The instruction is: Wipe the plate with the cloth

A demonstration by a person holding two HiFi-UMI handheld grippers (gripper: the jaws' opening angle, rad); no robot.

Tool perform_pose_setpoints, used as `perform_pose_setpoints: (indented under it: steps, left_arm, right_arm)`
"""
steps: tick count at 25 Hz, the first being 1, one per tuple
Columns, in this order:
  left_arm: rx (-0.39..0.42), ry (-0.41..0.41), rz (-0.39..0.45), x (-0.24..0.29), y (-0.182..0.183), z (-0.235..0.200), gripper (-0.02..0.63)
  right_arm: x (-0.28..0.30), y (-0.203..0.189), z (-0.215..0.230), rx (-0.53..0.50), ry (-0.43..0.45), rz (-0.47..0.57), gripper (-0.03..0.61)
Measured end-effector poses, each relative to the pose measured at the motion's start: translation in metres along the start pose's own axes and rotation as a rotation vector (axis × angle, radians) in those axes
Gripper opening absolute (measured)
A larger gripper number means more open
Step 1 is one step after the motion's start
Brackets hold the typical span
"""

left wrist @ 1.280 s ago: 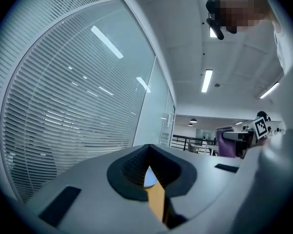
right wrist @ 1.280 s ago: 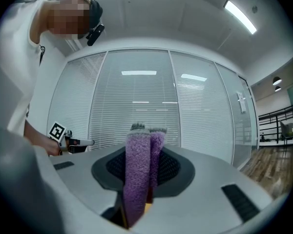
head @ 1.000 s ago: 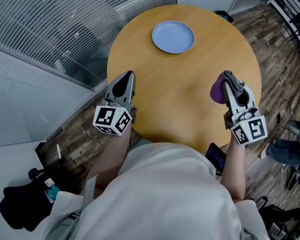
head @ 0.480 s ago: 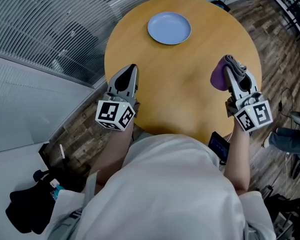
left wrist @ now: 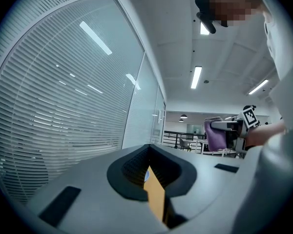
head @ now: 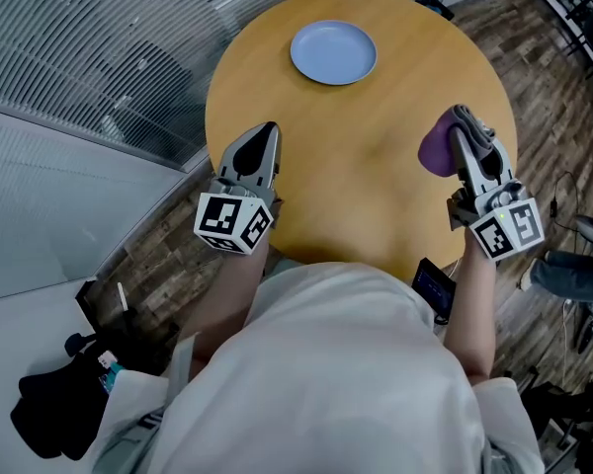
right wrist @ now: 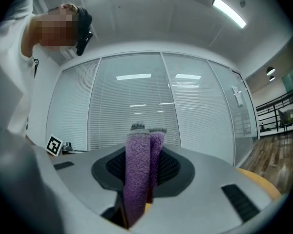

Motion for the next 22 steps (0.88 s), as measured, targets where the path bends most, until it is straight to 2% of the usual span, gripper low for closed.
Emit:
perform_pose_setpoints:
  steps: [13,22]
  left_arm:
    - [0.022,0.019,-0.01,-0.008,-0.001,-0.008,0.011]
    - [0.017,0.019,-0.019,-0.005,-0.004,-0.008,0.012]
  right_arm:
    - [0.01,-0.011,-0.018,-0.071,0.002,-0.038,0.106]
    - [0.012,-0.014,-0.017,-0.073,-0.002,-0.046,0.106]
Point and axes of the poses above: the fingertips, and each gripper's own axes: x forward along the fingers, z to its right, y out of its top, the point moved 8 cm from there along -x, backward along the fingers, and after that the axes turned 9 degrees about x, right-handed, at the moved point
